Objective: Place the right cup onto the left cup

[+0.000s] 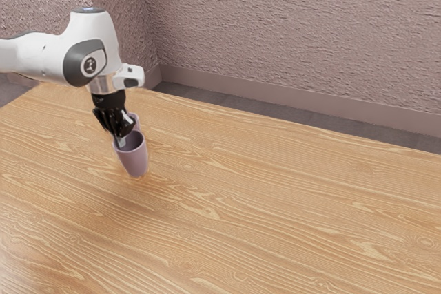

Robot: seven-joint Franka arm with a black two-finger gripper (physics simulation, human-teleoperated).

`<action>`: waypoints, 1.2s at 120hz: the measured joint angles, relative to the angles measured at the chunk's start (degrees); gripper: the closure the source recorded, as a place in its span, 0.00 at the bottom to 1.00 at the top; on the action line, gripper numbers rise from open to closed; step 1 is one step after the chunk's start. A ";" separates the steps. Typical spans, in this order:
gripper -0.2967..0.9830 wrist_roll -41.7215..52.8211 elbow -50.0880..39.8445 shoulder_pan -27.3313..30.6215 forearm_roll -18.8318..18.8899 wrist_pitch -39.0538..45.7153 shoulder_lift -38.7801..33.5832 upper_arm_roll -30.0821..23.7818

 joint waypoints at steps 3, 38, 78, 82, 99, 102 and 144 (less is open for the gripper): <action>0.84 0.03 2.20 -0.17 0.07 -1.52 0.12 0.35; 0.85 2.72 22.98 2.09 -0.05 -17.58 8.15 7.06; 0.85 8.76 41.46 6.04 -1.95 -25.13 22.58 7.53; 0.85 9.34 43.19 6.29 -2.16 -25.35 23.75 7.50; 0.85 11.81 50.97 8.05 -3.77 -25.34 30.70 7.08; 0.85 12.24 51.67 8.18 -4.07 -25.01 31.63 7.04; 0.85 17.67 58.64 9.71 -8.26 -20.25 38.29 6.89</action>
